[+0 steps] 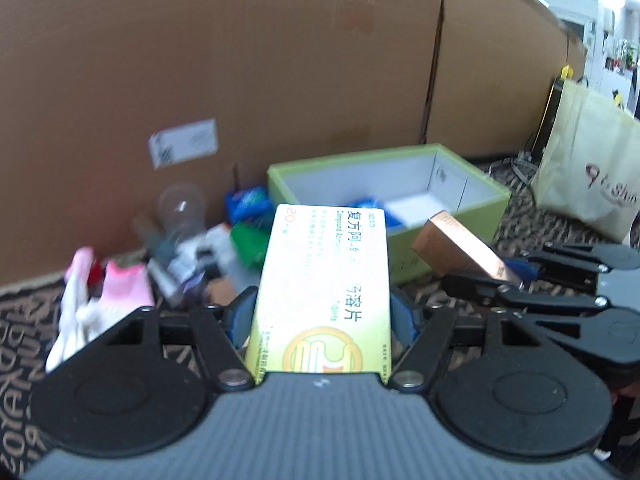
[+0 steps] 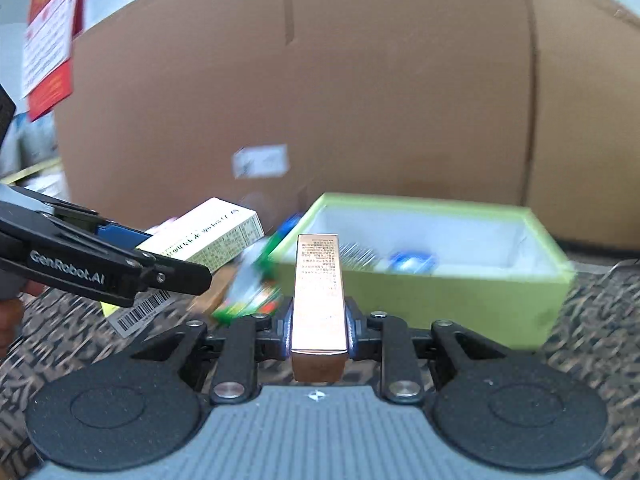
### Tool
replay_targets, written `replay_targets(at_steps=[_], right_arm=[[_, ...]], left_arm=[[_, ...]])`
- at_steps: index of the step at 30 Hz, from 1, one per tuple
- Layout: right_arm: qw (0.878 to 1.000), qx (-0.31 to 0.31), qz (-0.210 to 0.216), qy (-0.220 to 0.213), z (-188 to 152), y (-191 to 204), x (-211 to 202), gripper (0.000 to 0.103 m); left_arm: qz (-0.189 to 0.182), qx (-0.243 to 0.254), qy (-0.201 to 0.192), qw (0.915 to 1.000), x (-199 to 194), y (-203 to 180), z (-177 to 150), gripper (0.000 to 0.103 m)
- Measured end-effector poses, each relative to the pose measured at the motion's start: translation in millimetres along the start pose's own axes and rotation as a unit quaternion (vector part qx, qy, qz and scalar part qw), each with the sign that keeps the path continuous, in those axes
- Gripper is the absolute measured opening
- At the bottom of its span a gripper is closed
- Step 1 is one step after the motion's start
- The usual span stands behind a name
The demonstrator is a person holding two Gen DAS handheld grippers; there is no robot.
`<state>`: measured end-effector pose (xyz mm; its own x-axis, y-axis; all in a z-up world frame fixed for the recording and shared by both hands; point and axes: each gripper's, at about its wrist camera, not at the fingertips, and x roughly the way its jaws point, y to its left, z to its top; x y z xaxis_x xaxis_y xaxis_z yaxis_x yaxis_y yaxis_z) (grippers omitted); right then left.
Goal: Organize objects
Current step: 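Lower both held boxes into the lime-green box and open both grippers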
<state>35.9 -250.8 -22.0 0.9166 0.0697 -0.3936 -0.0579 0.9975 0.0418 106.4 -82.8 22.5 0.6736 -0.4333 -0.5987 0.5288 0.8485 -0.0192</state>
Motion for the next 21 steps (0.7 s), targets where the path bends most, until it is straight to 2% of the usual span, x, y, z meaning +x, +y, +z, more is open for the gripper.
replay_targets(at_steps=[5, 9, 15, 19, 20, 21], right_arm=[[0.998, -0.005, -0.053, -0.026, 27, -31, 17, 0.028], [0.996, -0.003, -0.082, -0.028, 40, -60, 48, 0.028], [0.994, -0.002, -0.108, -0.004, 44, -90, 104, 0.028], [0.995, 0.011, -0.099, 0.03, 34, -107, 132, 0.028], [0.995, 0.013, -0.093, 0.04, 32, -110, 139, 0.027], [0.995, 0.013, -0.09, 0.046, 29, -112, 146, 0.028]], left_arm=[[-0.013, -0.028, -0.013, 0.9994, 38, -23, 53, 0.067], [0.006, -0.039, -0.017, 0.9991, 82, -37, 78, 0.067], [0.013, -0.052, 0.01, 0.9985, 148, -42, 88, 0.067], [0.015, -0.051, 0.016, 0.9984, 173, -41, 82, 0.068], [0.012, -0.053, 0.011, 0.9985, 177, -40, 79, 0.08], [0.009, -0.057, 0.008, 0.9983, 178, -38, 76, 0.099]])
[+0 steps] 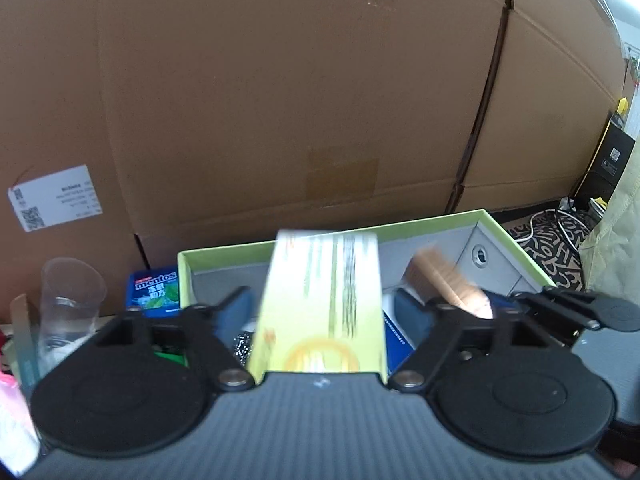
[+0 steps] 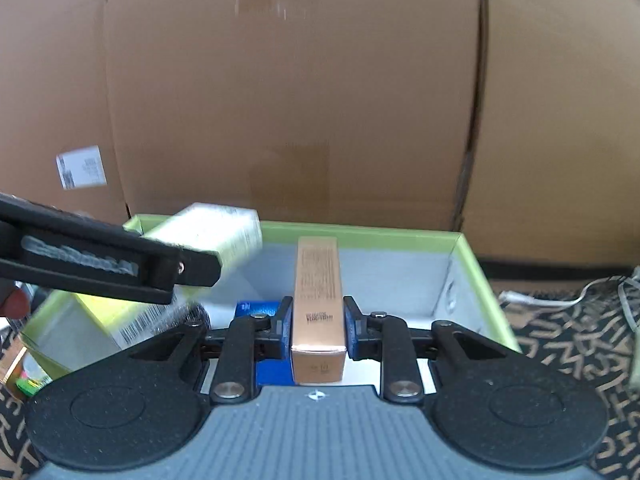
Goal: Organize objects
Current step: 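Lower both held boxes into the lime-green box and open both grippers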
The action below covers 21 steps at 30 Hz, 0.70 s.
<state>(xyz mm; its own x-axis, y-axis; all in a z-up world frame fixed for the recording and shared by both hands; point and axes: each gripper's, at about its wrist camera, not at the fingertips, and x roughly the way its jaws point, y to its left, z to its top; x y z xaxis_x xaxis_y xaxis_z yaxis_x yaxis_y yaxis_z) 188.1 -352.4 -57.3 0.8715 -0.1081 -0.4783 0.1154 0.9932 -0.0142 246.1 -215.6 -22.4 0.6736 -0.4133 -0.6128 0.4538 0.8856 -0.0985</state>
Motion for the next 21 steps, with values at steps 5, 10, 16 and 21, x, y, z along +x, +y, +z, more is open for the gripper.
replay_targets(at_steps=[5, 10, 16, 21], right_arm=[[0.999, -0.035, -0.034, -0.018, -2, 5, -17, 0.063], [0.994, 0.006, -0.04, -0.097, 0, 11, -77, 0.078], [0.992, 0.028, 0.012, -0.125, -28, 43, -128, 0.08], [0.993, 0.017, 0.05, -0.102, -58, 80, -143, 0.08]], left_arm=[[-0.019, -0.025, -0.021, 0.9993, -23, 16, -6, 0.103], [0.013, -0.065, -0.022, 0.9975, -69, 36, -15, 0.103], [0.069, -0.07, -0.027, 0.9948, -124, 62, -66, 0.103], [0.103, -0.102, -0.013, 0.9894, -152, 91, -110, 0.103]])
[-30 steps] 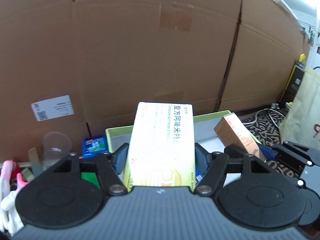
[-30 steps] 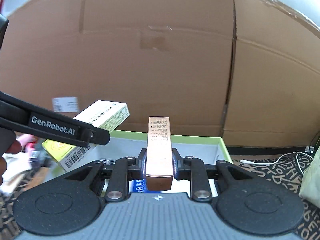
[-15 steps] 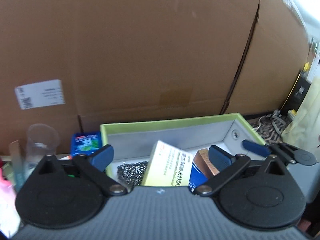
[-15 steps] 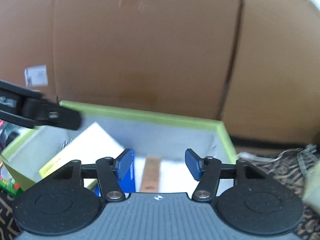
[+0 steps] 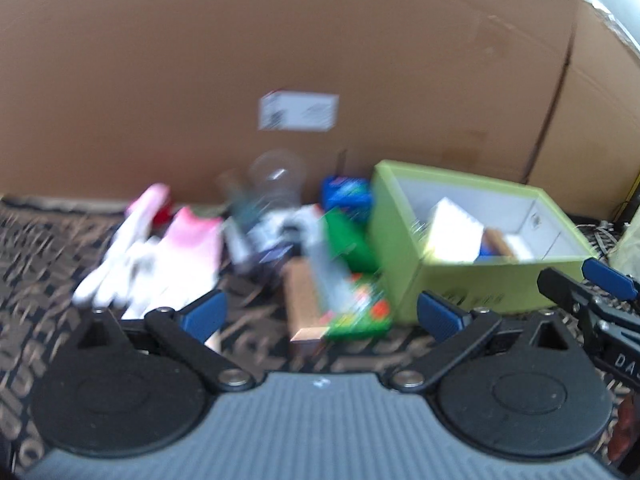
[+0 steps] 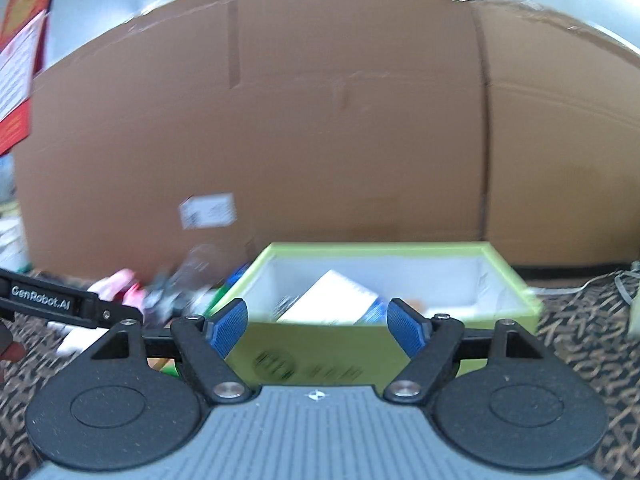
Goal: Organize objects
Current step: 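Lower both held boxes into the lime-green box and open both grippers, then grasp the cotton swab bag with the left gripper while the right grasps another copper box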
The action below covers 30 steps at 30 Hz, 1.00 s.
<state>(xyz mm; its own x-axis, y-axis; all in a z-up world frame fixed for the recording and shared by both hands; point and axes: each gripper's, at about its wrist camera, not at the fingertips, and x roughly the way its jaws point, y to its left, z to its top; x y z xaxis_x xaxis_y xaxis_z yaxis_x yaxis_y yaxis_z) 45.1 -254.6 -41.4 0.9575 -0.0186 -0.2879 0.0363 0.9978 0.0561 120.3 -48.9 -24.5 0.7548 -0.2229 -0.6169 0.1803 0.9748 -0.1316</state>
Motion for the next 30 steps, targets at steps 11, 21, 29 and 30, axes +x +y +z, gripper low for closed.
replay_targets(at_steps=[11, 21, 29, 30], right_arm=[[0.991, -0.02, 0.088, 0.097, -44, 81, 23, 0.057], [0.989, -0.082, 0.074, 0.096, -29, 142, 77, 0.053], [0.988, -0.084, 0.065, 0.11, -31, 147, 91, 0.027], [0.988, -0.086, 0.07, 0.107, -31, 146, 84, 0.027]], left_arm=[[0.056, -0.034, 0.018, 0.9977, -24, 65, -61, 0.103], [0.061, -0.04, 0.028, 0.9969, -7, 97, -59, 0.103], [0.064, -0.048, 0.048, 0.9957, 32, 107, -46, 0.093], [0.069, -0.041, 0.049, 0.9955, 38, 105, -45, 0.091]])
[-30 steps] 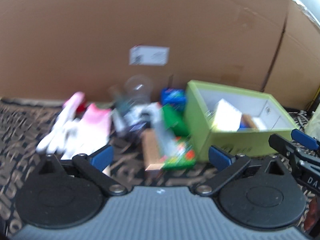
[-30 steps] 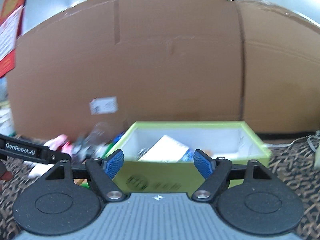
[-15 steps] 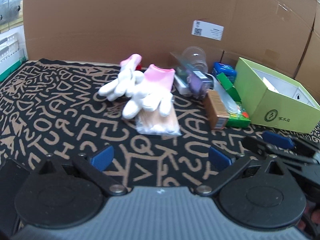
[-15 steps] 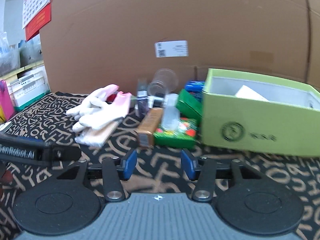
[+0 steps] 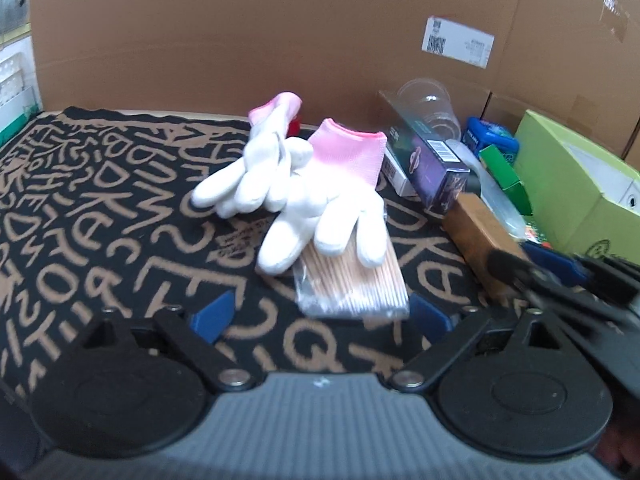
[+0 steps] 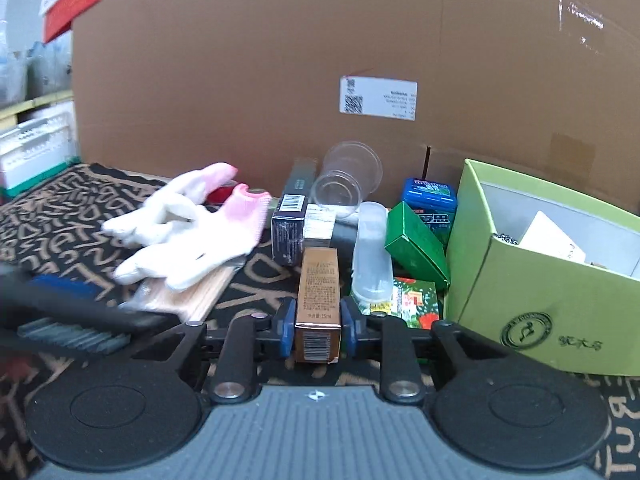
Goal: Organize objects
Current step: 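Grasp the cotton swab bag with the left gripper while the right grasps another copper box, then carry both items into the lime-green box and open both grippers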
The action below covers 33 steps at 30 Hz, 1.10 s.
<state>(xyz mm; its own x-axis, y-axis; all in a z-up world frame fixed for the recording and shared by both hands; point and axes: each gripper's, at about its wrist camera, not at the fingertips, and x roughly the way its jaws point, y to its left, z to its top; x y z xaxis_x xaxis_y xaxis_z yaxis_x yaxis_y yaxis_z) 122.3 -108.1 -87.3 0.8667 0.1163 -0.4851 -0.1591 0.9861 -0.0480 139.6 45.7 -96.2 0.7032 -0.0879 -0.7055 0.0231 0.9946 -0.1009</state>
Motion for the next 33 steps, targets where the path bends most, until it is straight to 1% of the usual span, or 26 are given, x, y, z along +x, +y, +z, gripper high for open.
replay_targets(at_steps=[2, 3, 4, 5, 6, 7, 8, 11, 14, 15, 16, 17, 19, 20, 21, 22, 25, 26, 27, 28, 30, 31, 32, 33], right_arm=[[1.0, -0.002, 0.007, -0.003, -6, -3, -16, 0.027], [1.0, -0.002, 0.011, 0.0, -10, -5, -24, 0.027], [1.0, 0.0, 0.014, 0.002, -15, -7, -32, 0.027], [1.0, 0.003, 0.019, 0.005, -19, -10, -40, 0.027], [1.0, 0.01, 0.026, 0.008, -23, -14, -48, 0.027], [0.999, 0.016, 0.03, 0.011, -27, -17, -55, 0.027], [0.999, 0.022, 0.034, 0.015, -31, -20, -62, 0.027], [0.997, 0.046, 0.052, 0.026, -42, -30, -82, 0.027], [0.994, 0.068, 0.077, 0.043, -53, -39, -98, 0.027], [0.993, 0.067, 0.081, 0.045, -56, -41, -103, 0.027], [0.993, 0.063, 0.083, 0.048, -58, -42, -107, 0.027], [0.994, 0.06, 0.082, 0.049, -58, -41, -110, 0.027], [0.994, 0.051, 0.079, 0.047, -58, -40, -111, 0.028], [0.995, 0.049, 0.077, 0.045, -57, -39, -110, 0.028], [0.995, 0.048, 0.073, 0.045, -57, -37, -108, 0.029], [0.995, 0.047, 0.071, 0.044, -56, -36, -107, 0.029], [0.996, 0.048, 0.06, 0.044, -56, -33, -103, 0.037], [0.996, 0.048, 0.056, 0.045, -56, -34, -103, 0.043], [0.997, 0.048, 0.052, 0.044, -56, -34, -103, 0.046], [0.997, 0.047, 0.048, 0.043, -56, -35, -103, 0.049], [0.997, 0.044, 0.043, 0.041, -55, -35, -102, 0.05], [0.997, 0.043, 0.043, 0.041, -54, -34, -100, 0.05], [0.997, 0.042, 0.042, 0.041, -54, -34, -99, 0.05], [0.997, 0.04, 0.041, 0.041, -53, -32, -98, 0.05]], left_arm=[[0.018, 0.024, -0.007, 0.9995, 7, -8, 3, 0.086], [0.018, 0.032, -0.01, 0.9993, 8, -11, 4, 0.078], [0.013, 0.035, -0.012, 0.9992, 9, -13, 6, 0.066], [0.004, 0.04, -0.012, 0.9991, 8, -15, 7, 0.057], [-0.006, 0.045, -0.012, 0.9989, 6, -17, 7, 0.039], [-0.011, 0.051, -0.01, 0.9986, 4, -20, 6, 0.026], [-0.017, 0.059, -0.01, 0.9981, 2, -23, 4, 0.025], [-0.032, 0.085, -0.007, 0.9958, -12, -24, -9, 0.023], [-0.074, 0.1, 0.012, 0.9921, -36, -12, -27, 0.023], [-0.088, 0.107, 0.019, 0.9901, -45, -7, -34, 0.023], [-0.099, 0.116, 0.024, 0.988, -53, -6, -40, 0.025], [-0.101, 0.124, 0.028, 0.9867, -60, -5, -45, 0.028], [-0.081, 0.133, 0.018, 0.9876, -67, -5, -48, 0.039], [-0.066, 0.137, 0.011, 0.9883, -67, -6, -48, 0.052], [-0.053, 0.135, 0.006, 0.9894, -65, -5, -45, 0.059], [-0.049, 0.128, 0.008, 0.9905, -61, -3, -41, 0.059], [-0.067, 0.096, 0.034, 0.9925, -47, 2, -32, 0.059], [-0.07, 0.097, 0.035, 0.9923, -45, 0, -30, 0.06], [-0.07, 0.105, 0.032, 0.9916, -46, -4, -30, 0.061], [-0.073, 0.115, 0.029, 0.9903, -47, -9, -31, 0.068], [-0.08, 0.136, 0.022, 0.9872, -49, -20, -33, 0.076], [-0.075, 0.149, 0.018, 0.9858, -48, -25, -34, 0.075], [-0.068, 0.159, 0.019, 0.9847, -47, -29, -34, 0.069], [-0.068, 0.166, 0.024, 0.9834, -45, -33, -34, 0.047]])
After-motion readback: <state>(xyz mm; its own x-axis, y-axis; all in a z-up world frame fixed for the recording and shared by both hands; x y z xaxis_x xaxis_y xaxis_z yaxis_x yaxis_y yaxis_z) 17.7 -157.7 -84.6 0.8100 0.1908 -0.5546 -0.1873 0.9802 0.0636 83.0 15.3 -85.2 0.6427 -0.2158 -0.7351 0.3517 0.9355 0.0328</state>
